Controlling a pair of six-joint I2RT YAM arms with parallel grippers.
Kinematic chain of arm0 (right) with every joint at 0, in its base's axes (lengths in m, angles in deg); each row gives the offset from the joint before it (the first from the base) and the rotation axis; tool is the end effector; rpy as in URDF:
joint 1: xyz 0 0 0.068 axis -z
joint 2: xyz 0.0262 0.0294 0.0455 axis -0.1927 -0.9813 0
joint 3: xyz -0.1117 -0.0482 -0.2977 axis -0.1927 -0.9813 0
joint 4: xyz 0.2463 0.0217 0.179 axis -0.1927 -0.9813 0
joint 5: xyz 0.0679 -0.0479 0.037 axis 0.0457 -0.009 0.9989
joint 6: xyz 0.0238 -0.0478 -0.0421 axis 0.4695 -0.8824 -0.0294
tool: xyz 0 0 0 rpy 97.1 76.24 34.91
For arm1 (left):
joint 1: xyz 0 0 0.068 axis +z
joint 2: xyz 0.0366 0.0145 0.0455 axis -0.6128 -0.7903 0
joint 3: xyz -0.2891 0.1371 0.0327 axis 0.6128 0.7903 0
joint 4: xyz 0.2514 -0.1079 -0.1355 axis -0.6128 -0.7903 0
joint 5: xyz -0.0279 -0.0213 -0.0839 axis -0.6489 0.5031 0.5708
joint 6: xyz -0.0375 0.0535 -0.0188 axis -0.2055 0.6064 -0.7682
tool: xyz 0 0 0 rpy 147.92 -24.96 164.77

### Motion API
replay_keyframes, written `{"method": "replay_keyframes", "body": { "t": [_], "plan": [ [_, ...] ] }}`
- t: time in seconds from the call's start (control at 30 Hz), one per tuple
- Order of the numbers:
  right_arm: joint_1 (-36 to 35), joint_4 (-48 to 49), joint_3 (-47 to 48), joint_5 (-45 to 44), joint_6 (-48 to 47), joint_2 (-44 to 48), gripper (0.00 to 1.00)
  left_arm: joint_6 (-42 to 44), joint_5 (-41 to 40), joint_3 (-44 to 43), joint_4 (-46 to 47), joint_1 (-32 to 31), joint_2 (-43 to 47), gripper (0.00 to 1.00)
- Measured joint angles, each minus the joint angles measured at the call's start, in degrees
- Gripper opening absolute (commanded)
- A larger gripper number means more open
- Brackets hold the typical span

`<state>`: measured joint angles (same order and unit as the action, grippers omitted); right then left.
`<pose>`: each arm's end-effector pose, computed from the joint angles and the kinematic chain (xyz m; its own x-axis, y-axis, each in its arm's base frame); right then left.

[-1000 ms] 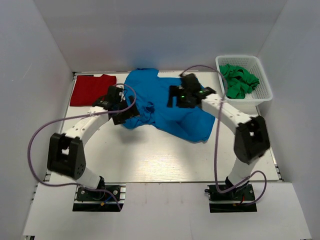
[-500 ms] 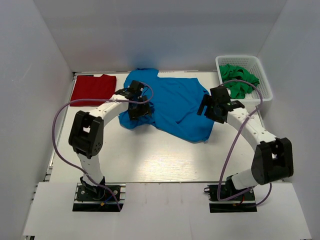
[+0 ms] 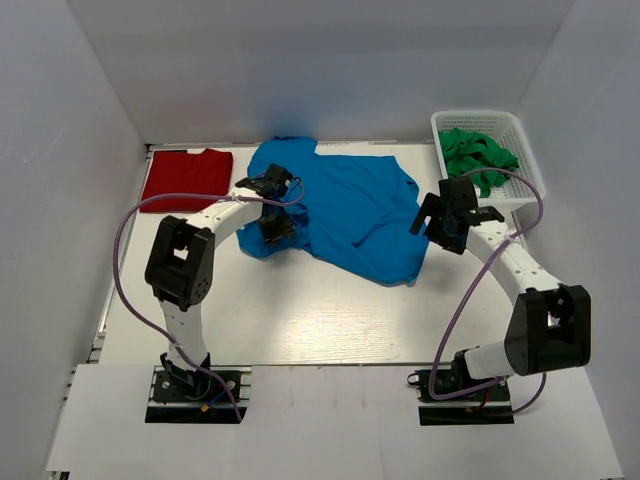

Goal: Fold and stack the t-shirts
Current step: Flatten out the tshirt

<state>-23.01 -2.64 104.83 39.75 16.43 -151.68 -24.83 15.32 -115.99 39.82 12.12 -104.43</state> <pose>0.3333 0.0594 0.2715 -0.7004 0.3862 -0.6002 0.3378 0.9202 0.1979 0.4103 -0.1916 0.2052 -0.8891 -0.3761 -0.2610 -0.3487 0.9258 -0.1459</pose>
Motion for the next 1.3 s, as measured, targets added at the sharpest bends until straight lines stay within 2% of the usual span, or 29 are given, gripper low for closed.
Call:
{"method": "replay_keyframes", "body": {
  "t": [0.07,0.17,0.2,0.23,0.4,0.53,0.77,0.97,1.13,1.3],
  "plan": [
    [0.35,0.02,-0.61,0.59,-0.31,0.33,0.9,-0.22,0.04,0.09,0.28,0.0,-0.55,0.35],
    [0.72,-0.11,-2.01,1.62,-0.94,1.4,0.9,-0.61,0.28,0.13,1.11,0.0,-1.38,0.2],
    [0.81,-0.02,-2.89,2.32,-1.2,2.25,0.9,-0.7,0.48,0.13,1.44,0.0,-1.68,0.02],
    [0.85,-0.02,-3.48,2.67,-1.42,2.95,0.9,-0.87,0.57,0.13,1.7,0.0,-1.92,0.0],
    [0.96,0.55,-7.78,6.05,-3.96,8.09,0.9,-0.15,1.64,0.07,1.88,0.0,-2.73,0.0],
    [0.96,0.07,-11.26,7.65,-6.49,10.58,0.86,1.07,1.84,0.02,1.99,0.0,-1.84,0.0],
    [0.33,-1.46,-17.42,7.58,-7.87,11.5,0.83,2.97,1.49,3.06,2.89,0.17,7.54,0.0],
    [-2.8,-0.39,-19.02,8.92,-7.76,6.95,0.83,3.13,-1.9,3.45,2.91,0.94,13.73,0.0],
    [-5.55,1.22,-18.14,7.32,-6.21,0.85,0.77,3.13,-6.05,2.69,1.75,1.36,14.29,0.0],
    [-6.23,3.23,-15.91,3.63,-3.72,-2.19,0.76,3.17,-8.17,1.79,0.83,1.36,14.32,0.0]
  ]
}}
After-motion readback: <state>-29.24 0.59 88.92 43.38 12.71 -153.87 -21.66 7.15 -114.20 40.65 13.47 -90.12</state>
